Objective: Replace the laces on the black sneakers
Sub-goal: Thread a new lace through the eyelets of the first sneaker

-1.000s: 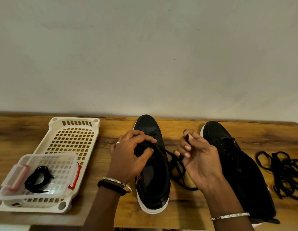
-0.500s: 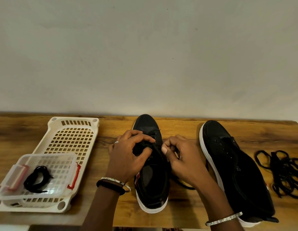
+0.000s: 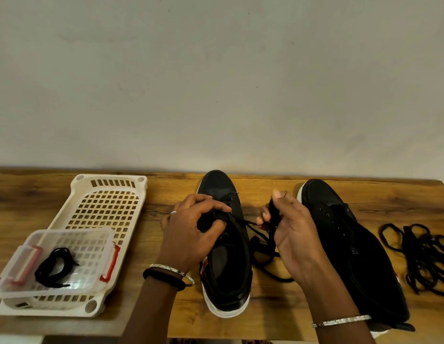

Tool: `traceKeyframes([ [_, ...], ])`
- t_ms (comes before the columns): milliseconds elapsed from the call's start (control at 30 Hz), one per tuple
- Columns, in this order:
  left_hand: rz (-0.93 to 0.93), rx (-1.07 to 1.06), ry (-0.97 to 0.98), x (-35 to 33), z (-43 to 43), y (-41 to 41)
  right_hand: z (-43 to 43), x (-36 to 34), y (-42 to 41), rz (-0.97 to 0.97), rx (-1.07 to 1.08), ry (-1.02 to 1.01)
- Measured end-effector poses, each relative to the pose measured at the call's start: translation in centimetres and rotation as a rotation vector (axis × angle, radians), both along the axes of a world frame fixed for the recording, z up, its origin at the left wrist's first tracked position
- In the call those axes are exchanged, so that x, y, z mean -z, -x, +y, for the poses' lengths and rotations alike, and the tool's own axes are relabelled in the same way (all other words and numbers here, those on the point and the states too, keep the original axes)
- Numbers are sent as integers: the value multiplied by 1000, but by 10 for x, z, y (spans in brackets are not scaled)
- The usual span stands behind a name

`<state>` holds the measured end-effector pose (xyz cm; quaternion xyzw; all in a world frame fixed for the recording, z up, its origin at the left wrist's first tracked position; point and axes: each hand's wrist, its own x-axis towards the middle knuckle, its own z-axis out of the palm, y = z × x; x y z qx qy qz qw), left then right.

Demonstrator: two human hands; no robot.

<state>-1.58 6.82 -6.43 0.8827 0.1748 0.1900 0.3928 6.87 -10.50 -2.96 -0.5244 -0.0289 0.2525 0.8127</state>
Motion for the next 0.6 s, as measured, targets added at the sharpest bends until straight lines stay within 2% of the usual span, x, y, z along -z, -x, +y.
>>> traceKeyframes([
  [100, -3, 8, -3, 1, 1, 0, -2, 5, -2, -242, -56, 338],
  [300, 4, 0, -16, 0, 0, -1, -7, 8, -3, -620, -267, 632],
  [500, 15, -2, -19, -1, 0, -1, -4, 14, -2, -662, -285, 601],
  [600, 17, -3, -20, -1, -1, -2, -2, 16, 0, -577, -229, 547],
])
